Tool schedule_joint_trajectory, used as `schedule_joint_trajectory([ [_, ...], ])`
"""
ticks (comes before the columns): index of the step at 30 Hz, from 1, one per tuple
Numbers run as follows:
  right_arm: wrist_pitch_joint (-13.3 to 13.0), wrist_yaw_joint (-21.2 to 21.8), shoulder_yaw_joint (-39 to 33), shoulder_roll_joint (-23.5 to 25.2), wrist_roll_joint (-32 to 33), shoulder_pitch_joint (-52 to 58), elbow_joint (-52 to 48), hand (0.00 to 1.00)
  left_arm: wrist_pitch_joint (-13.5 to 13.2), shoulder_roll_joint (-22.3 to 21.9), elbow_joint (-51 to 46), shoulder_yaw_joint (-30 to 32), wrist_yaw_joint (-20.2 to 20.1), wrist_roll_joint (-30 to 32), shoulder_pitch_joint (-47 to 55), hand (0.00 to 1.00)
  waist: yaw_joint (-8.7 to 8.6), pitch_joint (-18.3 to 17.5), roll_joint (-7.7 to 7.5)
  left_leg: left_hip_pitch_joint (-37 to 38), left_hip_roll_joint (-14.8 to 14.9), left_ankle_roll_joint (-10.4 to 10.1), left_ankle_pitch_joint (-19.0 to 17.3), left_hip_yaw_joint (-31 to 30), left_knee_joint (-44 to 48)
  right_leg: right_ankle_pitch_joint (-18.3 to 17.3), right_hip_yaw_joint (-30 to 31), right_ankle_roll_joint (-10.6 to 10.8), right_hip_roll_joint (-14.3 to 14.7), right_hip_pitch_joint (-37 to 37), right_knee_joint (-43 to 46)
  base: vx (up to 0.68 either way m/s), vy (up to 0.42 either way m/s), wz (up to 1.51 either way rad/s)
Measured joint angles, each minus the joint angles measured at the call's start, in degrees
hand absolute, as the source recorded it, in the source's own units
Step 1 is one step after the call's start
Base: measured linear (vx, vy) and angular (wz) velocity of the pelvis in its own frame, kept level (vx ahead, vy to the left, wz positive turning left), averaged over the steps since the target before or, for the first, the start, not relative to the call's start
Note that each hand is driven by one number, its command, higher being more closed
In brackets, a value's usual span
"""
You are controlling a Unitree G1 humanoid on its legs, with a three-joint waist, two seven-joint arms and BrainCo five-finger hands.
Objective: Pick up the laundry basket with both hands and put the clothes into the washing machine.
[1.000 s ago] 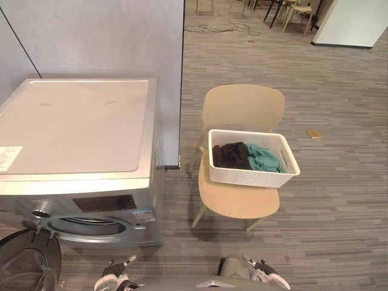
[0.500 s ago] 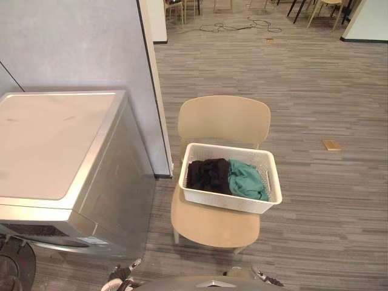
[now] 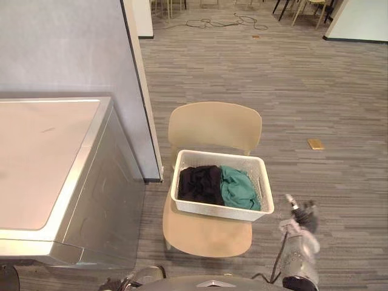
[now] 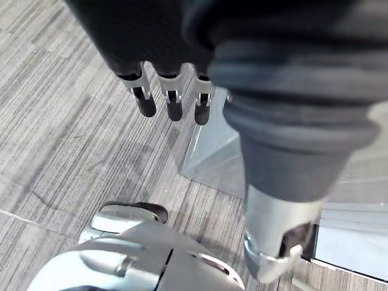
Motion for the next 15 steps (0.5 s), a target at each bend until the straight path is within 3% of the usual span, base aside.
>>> schedule_joint_trajectory([
  [4, -1.09, -0.82, 1.14, -0.03, -6.97, 0.76, -5.96, 0.0, -0.09, -0.09, -0.81, -0.12, 0.23, 0.46, 0.92, 0.0, 0.09, -1.56, -0.13, 1.44, -0.92, -0.16, 2.69, 0.1, -5.5, 1.72, -0.09, 0.09, 0.34, 0.27, -3.33, 0.04, 0.004, -0.03],
  [9, -0.88, 1.16, 8.59, -3.15, -14.01, -0.06, -6.37, 0.0, -0.6, 1.1, -1.12, -3.67, -0.13, 2.77, 0.79, 0.0, 0.35, -1.68, -0.3, 2.69, -0.87, -0.43, 4.94, -0.22, -9.69, 3.09, -0.57, -0.13, 1.21, 0.94, -5.92, 0.0, -0.013, 0.01],
  [11, -0.53, 2.49, 13.95, -7.47, -19.84, -3.08, -5.87, 0.0, -1.22, 1.98, -1.21, -6.4, -0.4, 4.28, 0.6, 0.0, 0.8, -1.48, -0.62, 2.28, -1.03, -0.4, 6.01, -0.75, -11.23, 3.53, -0.78, -0.22, 1.34, 0.1, -6.29, -0.03, -0.002, 0.05],
  [15, -0.43, 5.37, 23.94, -17.0, -25.25, -13.99, 0.09, 0.0, -1.64, 3.52, -1.32, -10.37, -1.64, 6.51, -0.91, 0.0, 1.55, -0.43, -0.96, -0.39, -1.43, 0.17, 8.05, -2.87, -12.32, 4.93, -2.5, -0.44, 1.5, -1.22, -7.43, -0.06, 0.003, 0.2],
])
